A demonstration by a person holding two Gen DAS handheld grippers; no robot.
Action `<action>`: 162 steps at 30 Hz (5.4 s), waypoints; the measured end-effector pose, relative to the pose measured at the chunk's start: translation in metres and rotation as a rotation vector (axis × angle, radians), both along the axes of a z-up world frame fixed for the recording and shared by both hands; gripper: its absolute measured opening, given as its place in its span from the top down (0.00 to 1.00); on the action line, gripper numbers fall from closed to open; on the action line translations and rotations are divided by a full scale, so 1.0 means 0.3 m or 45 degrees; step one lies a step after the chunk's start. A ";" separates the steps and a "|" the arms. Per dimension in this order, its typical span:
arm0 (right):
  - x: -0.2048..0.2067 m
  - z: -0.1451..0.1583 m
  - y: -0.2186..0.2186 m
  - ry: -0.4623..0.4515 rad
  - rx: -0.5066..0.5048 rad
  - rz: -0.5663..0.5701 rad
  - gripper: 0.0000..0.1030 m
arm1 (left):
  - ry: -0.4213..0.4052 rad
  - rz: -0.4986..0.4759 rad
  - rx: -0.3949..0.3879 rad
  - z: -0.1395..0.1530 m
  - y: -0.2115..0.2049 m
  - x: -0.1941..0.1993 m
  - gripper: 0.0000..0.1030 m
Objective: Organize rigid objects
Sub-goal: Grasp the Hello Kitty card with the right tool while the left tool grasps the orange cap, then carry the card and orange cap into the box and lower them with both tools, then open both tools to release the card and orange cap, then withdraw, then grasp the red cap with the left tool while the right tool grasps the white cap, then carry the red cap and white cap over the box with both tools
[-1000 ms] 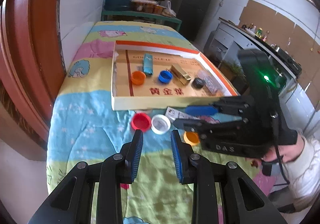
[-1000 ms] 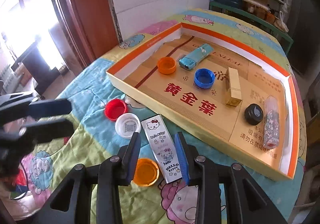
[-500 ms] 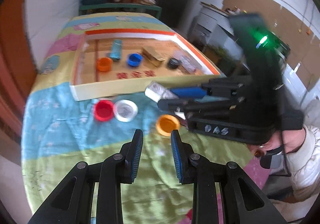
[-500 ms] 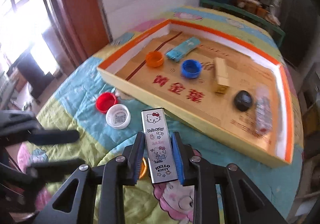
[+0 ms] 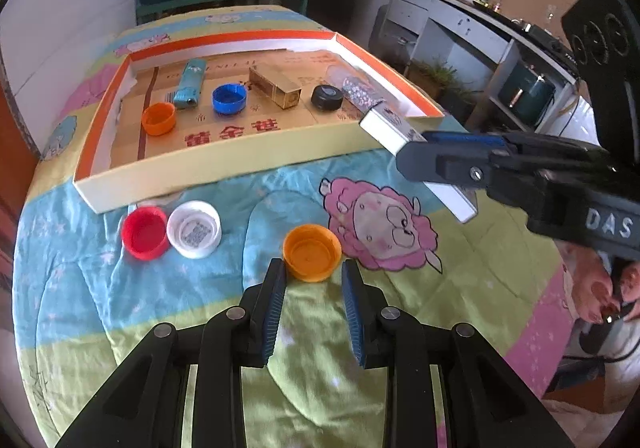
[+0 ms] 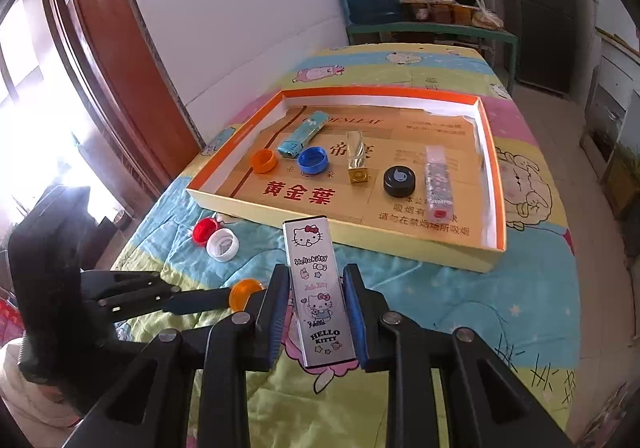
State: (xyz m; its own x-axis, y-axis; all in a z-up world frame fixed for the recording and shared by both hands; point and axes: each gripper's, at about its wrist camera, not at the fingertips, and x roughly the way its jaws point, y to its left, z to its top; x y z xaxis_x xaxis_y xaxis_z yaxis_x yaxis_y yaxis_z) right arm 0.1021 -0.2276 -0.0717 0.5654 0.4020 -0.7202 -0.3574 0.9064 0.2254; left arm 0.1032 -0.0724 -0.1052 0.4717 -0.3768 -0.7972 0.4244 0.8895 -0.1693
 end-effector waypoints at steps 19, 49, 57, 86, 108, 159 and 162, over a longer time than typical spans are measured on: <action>-0.009 -0.041 -0.043 0.017 0.054 -0.037 0.72 | -0.081 -0.020 0.054 -0.011 -0.074 0.040 0.49; 0.212 0.056 0.067 -0.095 -0.027 0.070 0.72 | -0.160 0.214 -0.019 0.231 0.115 0.305 0.70; 0.320 -0.025 0.141 -0.034 -0.103 0.123 0.73 | -0.102 0.216 0.033 0.158 0.085 0.379 0.70; 0.195 -0.026 0.039 -0.033 0.012 -0.005 0.71 | -0.108 0.212 -0.116 0.161 0.145 0.288 0.50; 0.066 -0.139 0.450 -0.113 -0.294 0.345 0.66 | -0.129 0.391 -0.077 0.153 0.433 0.010 0.50; 0.224 0.152 0.033 -0.250 -0.091 -0.003 0.71 | -0.299 0.258 0.021 0.350 0.136 0.325 0.71; 0.310 0.161 0.020 -0.240 -0.113 -0.020 0.71 | -0.277 0.296 0.064 0.336 0.137 0.439 0.71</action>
State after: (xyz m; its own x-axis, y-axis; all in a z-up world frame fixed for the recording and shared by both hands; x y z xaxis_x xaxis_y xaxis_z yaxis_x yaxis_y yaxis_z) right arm 0.1951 -0.2216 -0.0235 0.6992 0.3321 -0.6332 -0.3715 0.9254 0.0750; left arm 0.2349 -0.0315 -0.0046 0.7017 -0.2021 -0.6832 0.2305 0.9717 -0.0507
